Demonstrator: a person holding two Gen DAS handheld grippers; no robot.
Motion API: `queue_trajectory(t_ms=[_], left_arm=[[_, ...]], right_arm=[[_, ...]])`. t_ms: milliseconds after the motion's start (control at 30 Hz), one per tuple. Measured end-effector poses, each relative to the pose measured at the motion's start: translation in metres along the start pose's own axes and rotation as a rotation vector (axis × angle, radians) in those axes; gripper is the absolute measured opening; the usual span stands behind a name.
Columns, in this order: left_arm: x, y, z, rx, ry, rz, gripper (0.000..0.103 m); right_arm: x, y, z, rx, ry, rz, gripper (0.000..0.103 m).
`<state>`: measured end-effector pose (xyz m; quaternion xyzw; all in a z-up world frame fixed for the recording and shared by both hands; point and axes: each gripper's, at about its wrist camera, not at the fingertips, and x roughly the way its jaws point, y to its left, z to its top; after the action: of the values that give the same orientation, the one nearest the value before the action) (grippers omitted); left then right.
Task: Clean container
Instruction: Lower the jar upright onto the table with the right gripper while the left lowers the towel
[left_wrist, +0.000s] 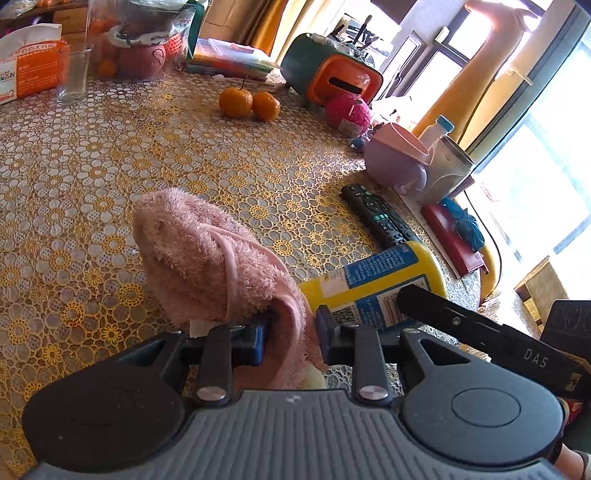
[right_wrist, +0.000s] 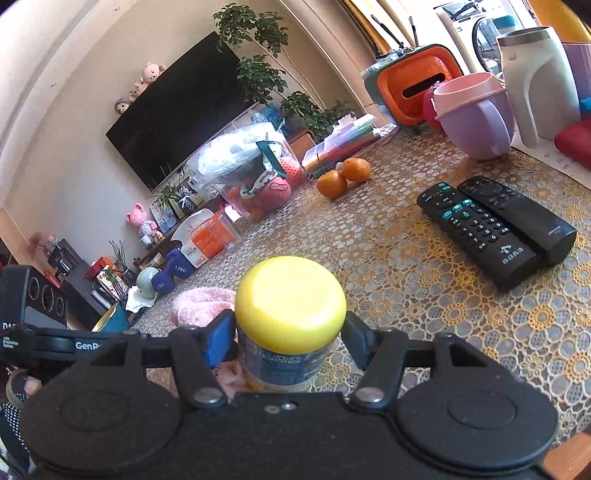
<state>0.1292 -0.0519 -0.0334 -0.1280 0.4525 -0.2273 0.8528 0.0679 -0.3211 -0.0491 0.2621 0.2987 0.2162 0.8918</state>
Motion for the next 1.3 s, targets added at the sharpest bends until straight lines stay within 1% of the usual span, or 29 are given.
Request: queue_trajectory(t_ms=[133,267,333,367,400,433,467,500,533,567,633,700,767,800,833,900,1067,1200,1233,1300], left_arm=[[-0.001,0.005,-0.005,0.029,0.006,0.035,0.026],[-0.021,0.004,-0.010,0.080,0.004,0.028,0.027],[-0.031,0.004,-0.014,0.109,-0.005,0.041,0.030],[-0.037,0.004,-0.014,0.116,-0.014,0.057,0.036],[-0.043,0.005,-0.014,0.116,-0.027,0.065,0.048],[-0.048,0.006,-0.013,0.110,-0.043,0.064,0.055],[-0.054,0.007,-0.011,0.105,-0.065,0.062,0.071],[-0.058,0.007,-0.008,0.108,-0.085,0.069,0.080],[-0.060,0.007,-0.004,0.118,-0.100,0.089,0.082],[-0.061,0.008,0.002,0.123,-0.108,0.117,0.082],[-0.055,0.012,0.013,0.105,-0.098,0.138,0.082],[-0.042,0.019,0.026,0.067,-0.072,0.157,0.082],[-0.024,0.022,0.033,0.051,-0.019,0.185,0.082],[-0.016,0.022,0.034,0.049,-0.003,0.217,0.082],[-0.011,0.022,0.035,0.044,0.002,0.240,0.082],[0.001,0.024,0.034,0.046,0.019,0.247,0.082],[0.018,0.019,0.024,0.103,0.043,0.290,0.082],[0.021,0.019,0.021,0.110,0.035,0.302,0.081],[0.021,0.018,0.021,0.114,0.033,0.308,0.078],[0.021,0.017,0.020,0.126,0.031,0.324,0.056]], right_arm=[[0.000,0.001,0.000,-0.010,0.000,-0.001,0.062],[-0.001,0.007,-0.001,-0.046,0.003,-0.008,0.062],[-0.001,0.011,-0.002,-0.069,0.005,-0.012,0.062],[-0.001,0.013,-0.002,-0.077,0.006,-0.014,0.062],[-0.002,0.014,-0.002,-0.083,0.006,-0.016,0.062],[-0.002,0.015,-0.003,-0.089,0.006,-0.016,0.062],[-0.002,0.016,-0.003,-0.094,0.007,-0.017,0.062],[-0.002,0.016,-0.003,-0.094,0.007,-0.018,0.062],[-0.002,0.016,-0.003,-0.094,0.007,-0.018,0.062],[-0.002,0.017,-0.003,-0.095,0.007,-0.019,0.062],[-0.001,0.017,-0.003,-0.098,0.008,-0.018,0.062],[-0.002,0.018,-0.003,-0.106,0.008,-0.021,0.062],[-0.001,0.019,-0.003,-0.112,0.009,-0.024,0.062],[-0.001,0.019,-0.003,-0.113,0.010,-0.025,0.062],[-0.001,0.020,-0.003,-0.113,0.010,-0.026,0.062],[-0.001,0.020,-0.003,-0.116,0.010,-0.027,0.062],[0.001,0.024,-0.003,-0.129,0.010,-0.034,0.062],[0.001,0.024,-0.004,-0.131,0.011,-0.034,0.062],[0.001,0.024,-0.004,-0.129,0.011,-0.034,0.062],[0.001,0.024,-0.004,-0.125,0.011,-0.035,0.062]])
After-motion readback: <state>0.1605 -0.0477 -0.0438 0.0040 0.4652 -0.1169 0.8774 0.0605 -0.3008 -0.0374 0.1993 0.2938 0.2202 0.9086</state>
